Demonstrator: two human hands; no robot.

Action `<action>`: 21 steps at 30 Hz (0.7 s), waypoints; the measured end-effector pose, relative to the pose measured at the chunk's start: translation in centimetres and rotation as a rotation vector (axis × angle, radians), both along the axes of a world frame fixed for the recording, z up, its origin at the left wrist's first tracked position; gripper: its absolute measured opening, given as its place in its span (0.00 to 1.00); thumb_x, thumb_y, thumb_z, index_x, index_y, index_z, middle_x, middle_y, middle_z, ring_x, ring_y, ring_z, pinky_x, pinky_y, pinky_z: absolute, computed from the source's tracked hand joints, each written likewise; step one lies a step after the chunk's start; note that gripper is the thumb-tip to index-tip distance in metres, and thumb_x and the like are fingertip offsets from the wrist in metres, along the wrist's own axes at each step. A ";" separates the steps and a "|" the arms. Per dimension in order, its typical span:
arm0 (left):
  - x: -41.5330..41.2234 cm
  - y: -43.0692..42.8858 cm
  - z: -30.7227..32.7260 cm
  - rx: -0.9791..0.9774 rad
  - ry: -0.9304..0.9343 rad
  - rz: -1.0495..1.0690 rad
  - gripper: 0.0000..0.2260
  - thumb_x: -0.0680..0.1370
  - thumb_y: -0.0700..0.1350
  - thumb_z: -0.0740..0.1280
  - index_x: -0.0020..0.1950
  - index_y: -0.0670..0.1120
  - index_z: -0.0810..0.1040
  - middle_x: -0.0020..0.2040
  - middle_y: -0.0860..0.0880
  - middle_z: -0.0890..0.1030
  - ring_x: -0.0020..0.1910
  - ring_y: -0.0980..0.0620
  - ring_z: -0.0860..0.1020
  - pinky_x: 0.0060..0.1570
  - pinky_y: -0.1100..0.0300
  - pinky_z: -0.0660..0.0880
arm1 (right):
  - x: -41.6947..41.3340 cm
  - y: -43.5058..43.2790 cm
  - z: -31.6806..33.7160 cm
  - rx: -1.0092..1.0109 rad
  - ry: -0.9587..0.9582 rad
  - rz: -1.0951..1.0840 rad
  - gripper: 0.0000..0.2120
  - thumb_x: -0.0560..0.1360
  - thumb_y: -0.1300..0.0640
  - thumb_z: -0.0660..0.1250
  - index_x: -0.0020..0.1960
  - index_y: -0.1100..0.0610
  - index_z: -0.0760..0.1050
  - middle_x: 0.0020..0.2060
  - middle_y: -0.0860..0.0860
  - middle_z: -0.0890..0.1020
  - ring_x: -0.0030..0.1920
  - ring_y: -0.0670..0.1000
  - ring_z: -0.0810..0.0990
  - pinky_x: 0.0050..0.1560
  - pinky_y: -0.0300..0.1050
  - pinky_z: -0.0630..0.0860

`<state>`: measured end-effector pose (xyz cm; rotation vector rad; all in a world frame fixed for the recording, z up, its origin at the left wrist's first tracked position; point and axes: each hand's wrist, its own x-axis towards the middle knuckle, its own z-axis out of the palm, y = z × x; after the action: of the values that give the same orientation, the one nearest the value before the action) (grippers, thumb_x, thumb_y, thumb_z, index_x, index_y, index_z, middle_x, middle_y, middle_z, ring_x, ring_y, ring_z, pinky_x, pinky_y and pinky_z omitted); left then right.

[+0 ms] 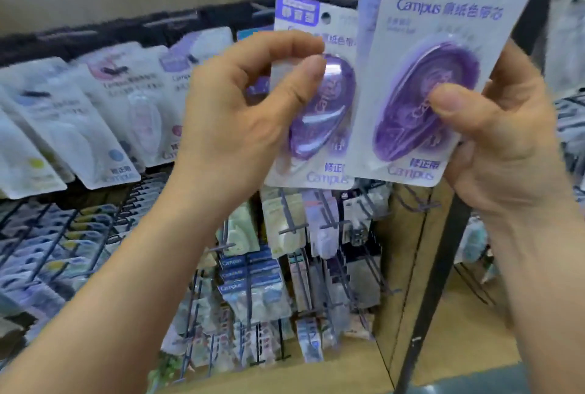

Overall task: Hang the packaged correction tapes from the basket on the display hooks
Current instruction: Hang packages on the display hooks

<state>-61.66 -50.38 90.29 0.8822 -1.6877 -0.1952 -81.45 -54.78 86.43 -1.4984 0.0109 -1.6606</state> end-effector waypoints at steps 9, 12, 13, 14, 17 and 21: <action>-0.2 -3.0 5.9 0.015 -0.007 -0.063 0.26 0.74 0.39 0.72 0.70 0.50 0.69 0.61 0.47 0.81 0.56 0.52 0.81 0.57 0.50 0.79 | -1.2 -2.9 6.1 -0.111 0.138 -0.325 0.13 0.74 0.64 0.71 0.56 0.53 0.78 0.48 0.43 0.85 0.50 0.45 0.83 0.51 0.44 0.79; -0.1 -3.5 7.9 0.062 0.101 -0.055 0.25 0.76 0.39 0.72 0.71 0.49 0.68 0.50 0.49 0.85 0.45 0.53 0.83 0.43 0.56 0.80 | -1.4 -3.6 7.5 -0.087 0.117 -0.364 0.12 0.74 0.64 0.70 0.56 0.56 0.78 0.47 0.45 0.86 0.49 0.46 0.83 0.49 0.44 0.79; -0.1 -3.5 8.5 0.106 0.167 -0.084 0.25 0.76 0.39 0.72 0.71 0.49 0.69 0.47 0.50 0.86 0.42 0.53 0.83 0.39 0.58 0.79 | -1.5 -3.7 8.0 -0.077 0.118 -0.374 0.11 0.74 0.64 0.70 0.56 0.57 0.78 0.48 0.47 0.86 0.49 0.47 0.84 0.49 0.44 0.80; -0.1 -3.7 9.2 0.152 0.231 -0.127 0.26 0.75 0.39 0.73 0.71 0.48 0.69 0.45 0.51 0.86 0.41 0.53 0.83 0.38 0.58 0.78 | -1.7 -3.8 8.5 -0.065 0.126 -0.379 0.11 0.75 0.64 0.71 0.56 0.58 0.79 0.49 0.48 0.86 0.49 0.48 0.84 0.48 0.44 0.80; -0.6 -4.4 11.2 0.251 0.273 -0.205 0.29 0.74 0.35 0.72 0.73 0.47 0.67 0.46 0.49 0.86 0.41 0.52 0.84 0.38 0.58 0.78 | -2.2 -3.9 9.7 -0.028 0.186 -0.405 0.09 0.75 0.62 0.72 0.55 0.58 0.81 0.50 0.52 0.87 0.49 0.52 0.85 0.49 0.49 0.82; -1.7 -5.7 13.2 0.302 0.177 -0.265 0.25 0.74 0.31 0.68 0.68 0.47 0.73 0.51 0.46 0.85 0.42 0.48 0.83 0.40 0.52 0.75 | -2.4 -3.7 11.0 0.002 0.234 -0.429 0.09 0.75 0.62 0.72 0.55 0.56 0.82 0.48 0.51 0.87 0.48 0.51 0.86 0.46 0.47 0.83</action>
<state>-63.35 -56.04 103.52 0.8295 -1.6276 -0.7034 -83.86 -58.52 97.42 -1.7696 0.4910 -1.7964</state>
